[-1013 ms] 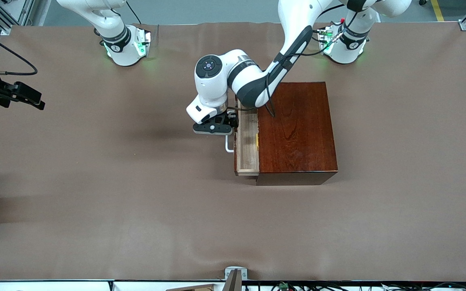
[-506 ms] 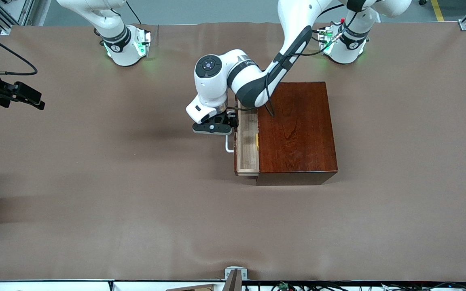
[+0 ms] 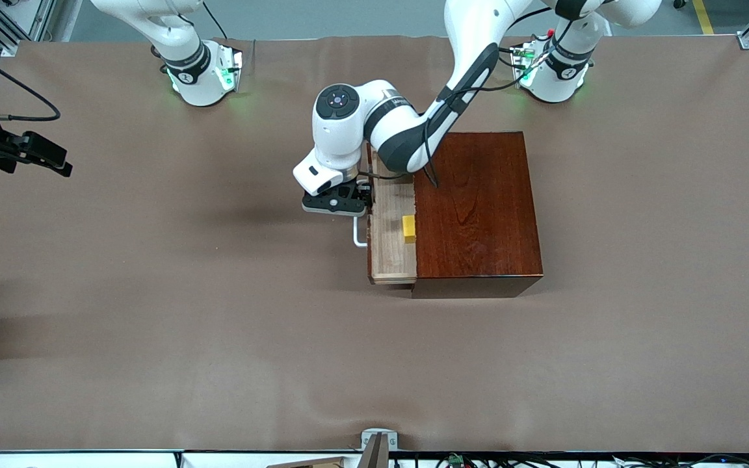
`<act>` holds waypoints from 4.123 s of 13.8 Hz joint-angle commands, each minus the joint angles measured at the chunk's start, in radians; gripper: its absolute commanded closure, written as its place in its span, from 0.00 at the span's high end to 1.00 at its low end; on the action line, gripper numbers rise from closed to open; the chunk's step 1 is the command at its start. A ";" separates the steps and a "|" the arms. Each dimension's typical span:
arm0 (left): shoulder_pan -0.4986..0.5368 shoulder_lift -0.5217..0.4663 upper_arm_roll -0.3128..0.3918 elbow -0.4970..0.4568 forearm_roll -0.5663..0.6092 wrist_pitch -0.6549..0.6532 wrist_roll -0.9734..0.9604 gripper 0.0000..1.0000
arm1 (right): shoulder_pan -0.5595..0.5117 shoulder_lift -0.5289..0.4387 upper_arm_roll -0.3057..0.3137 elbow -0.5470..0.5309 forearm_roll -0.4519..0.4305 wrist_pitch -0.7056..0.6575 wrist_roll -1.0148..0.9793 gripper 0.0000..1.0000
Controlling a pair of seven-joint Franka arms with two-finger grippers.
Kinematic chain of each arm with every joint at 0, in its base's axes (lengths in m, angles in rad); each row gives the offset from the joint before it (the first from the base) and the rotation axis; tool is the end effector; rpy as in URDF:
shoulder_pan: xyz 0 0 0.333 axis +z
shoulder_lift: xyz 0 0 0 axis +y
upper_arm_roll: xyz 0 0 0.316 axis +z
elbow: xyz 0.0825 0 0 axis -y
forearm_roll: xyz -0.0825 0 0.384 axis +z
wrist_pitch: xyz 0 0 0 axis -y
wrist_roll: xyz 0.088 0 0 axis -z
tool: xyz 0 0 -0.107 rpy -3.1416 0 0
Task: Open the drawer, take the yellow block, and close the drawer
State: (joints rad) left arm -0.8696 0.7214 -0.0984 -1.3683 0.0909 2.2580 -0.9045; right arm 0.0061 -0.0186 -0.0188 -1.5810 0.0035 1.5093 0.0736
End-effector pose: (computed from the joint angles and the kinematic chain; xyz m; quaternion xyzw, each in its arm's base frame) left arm 0.4407 -0.6066 0.3080 0.9954 -0.0424 0.0559 0.0655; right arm 0.5421 -0.0066 0.6247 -0.9987 0.0431 0.0266 0.0011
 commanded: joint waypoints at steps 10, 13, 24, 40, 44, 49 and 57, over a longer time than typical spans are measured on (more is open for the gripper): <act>-0.049 0.029 0.002 0.060 -0.045 0.107 -0.039 1.00 | -0.003 0.002 0.007 0.010 -0.013 -0.009 0.014 1.00; -0.054 0.021 -0.004 0.090 -0.063 0.106 -0.062 1.00 | -0.003 0.002 0.007 0.010 -0.013 -0.009 0.014 1.00; 0.167 -0.377 0.006 0.084 -0.088 -0.411 -0.019 1.00 | 0.000 0.071 0.008 0.048 0.003 0.008 0.020 1.00; 0.767 -0.583 -0.001 -0.034 -0.103 -0.700 0.723 1.00 | 0.208 0.123 0.008 0.079 0.151 0.014 0.837 1.00; 0.819 -0.603 0.006 -0.075 -0.103 -0.689 0.774 1.00 | 0.320 0.227 0.008 0.199 0.158 0.014 1.144 1.00; 0.850 -0.586 0.006 -0.081 -0.146 -0.669 0.820 1.00 | 0.495 0.426 0.008 0.375 0.156 0.066 1.547 1.00; 0.856 -0.583 0.005 -0.077 -0.155 -0.643 0.820 1.00 | 0.658 0.666 0.007 0.472 0.208 0.345 1.873 1.00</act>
State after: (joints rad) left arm -0.0230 0.1595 -0.0884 -1.4236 -0.0394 1.5991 -0.0994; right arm 0.6424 0.5767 0.0001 -1.2021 0.1886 1.8671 1.9042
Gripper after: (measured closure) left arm 0.000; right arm 0.000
